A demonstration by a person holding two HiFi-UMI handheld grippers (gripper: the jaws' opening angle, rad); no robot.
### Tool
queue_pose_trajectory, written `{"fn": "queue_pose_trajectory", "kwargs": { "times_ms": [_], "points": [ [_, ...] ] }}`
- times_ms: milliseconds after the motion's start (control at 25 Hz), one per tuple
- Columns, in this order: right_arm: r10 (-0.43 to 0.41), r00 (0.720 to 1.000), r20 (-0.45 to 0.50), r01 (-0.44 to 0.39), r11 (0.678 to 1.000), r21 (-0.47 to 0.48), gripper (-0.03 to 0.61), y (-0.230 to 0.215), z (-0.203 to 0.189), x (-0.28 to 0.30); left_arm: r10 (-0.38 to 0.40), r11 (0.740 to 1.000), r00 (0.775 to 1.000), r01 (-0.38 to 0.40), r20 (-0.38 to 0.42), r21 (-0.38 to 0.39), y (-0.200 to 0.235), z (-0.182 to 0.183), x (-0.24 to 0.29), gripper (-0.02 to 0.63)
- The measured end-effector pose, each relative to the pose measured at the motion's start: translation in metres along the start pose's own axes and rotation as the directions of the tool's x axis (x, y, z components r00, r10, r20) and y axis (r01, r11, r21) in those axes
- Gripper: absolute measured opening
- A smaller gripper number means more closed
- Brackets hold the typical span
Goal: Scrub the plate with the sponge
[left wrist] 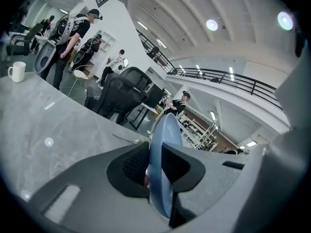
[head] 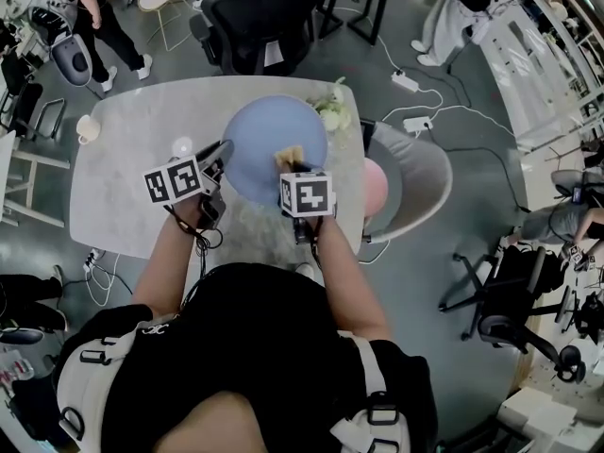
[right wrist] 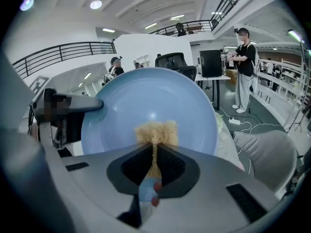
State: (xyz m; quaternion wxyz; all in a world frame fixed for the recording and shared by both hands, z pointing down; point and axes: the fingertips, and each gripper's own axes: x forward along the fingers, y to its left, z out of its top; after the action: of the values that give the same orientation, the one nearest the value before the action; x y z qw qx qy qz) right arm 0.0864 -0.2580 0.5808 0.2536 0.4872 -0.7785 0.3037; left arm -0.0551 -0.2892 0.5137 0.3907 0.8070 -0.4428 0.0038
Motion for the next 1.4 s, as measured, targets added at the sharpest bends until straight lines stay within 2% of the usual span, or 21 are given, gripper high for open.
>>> {"fn": "queue_pose_trajectory", "kwargs": {
  "times_ms": [200, 400, 760, 1000, 1280, 1400],
  "points": [
    [0.062, 0.996, -0.065, -0.064, 0.998, -0.023, 0.029, 0.030, -0.029, 0.007, 0.046, 0.999, 0.999, -0.045, 0.027, -0.025, 0.009, 0.006, -0.002, 0.063],
    [0.052, 0.997, -0.058, -0.051, 0.999, 0.008, 0.029, 0.024, -0.035, 0.005, 0.038, 0.999, 0.999, -0.038, -0.010, -0.002, 0.008, -0.004, 0.000, 0.063],
    [-0.056, 0.998, 0.031, 0.052, 0.991, 0.125, 0.031, -0.036, -0.004, -0.013, -0.047, 0.994, 0.998, 0.052, -0.050, 0.099, -0.015, -0.008, 0.001, 0.060],
    [-0.137, 0.986, 0.094, 0.119, 0.978, 0.173, 0.031, -0.071, 0.012, -0.030, -0.121, 0.973, 0.987, 0.139, -0.106, 0.186, -0.040, -0.020, 0.001, 0.060],
    [-0.181, 0.973, 0.146, 0.153, 0.971, 0.183, 0.029, -0.082, 0.031, -0.043, -0.116, 0.988, 0.988, 0.126, -0.102, 0.092, -0.036, -0.026, 0.004, 0.060],
    [-0.186, 0.971, 0.147, 0.160, 0.972, 0.172, 0.031, -0.082, 0.029, -0.044, -0.111, 0.987, 0.986, 0.125, -0.128, 0.104, -0.037, -0.033, 0.006, 0.060]
  ]
}}
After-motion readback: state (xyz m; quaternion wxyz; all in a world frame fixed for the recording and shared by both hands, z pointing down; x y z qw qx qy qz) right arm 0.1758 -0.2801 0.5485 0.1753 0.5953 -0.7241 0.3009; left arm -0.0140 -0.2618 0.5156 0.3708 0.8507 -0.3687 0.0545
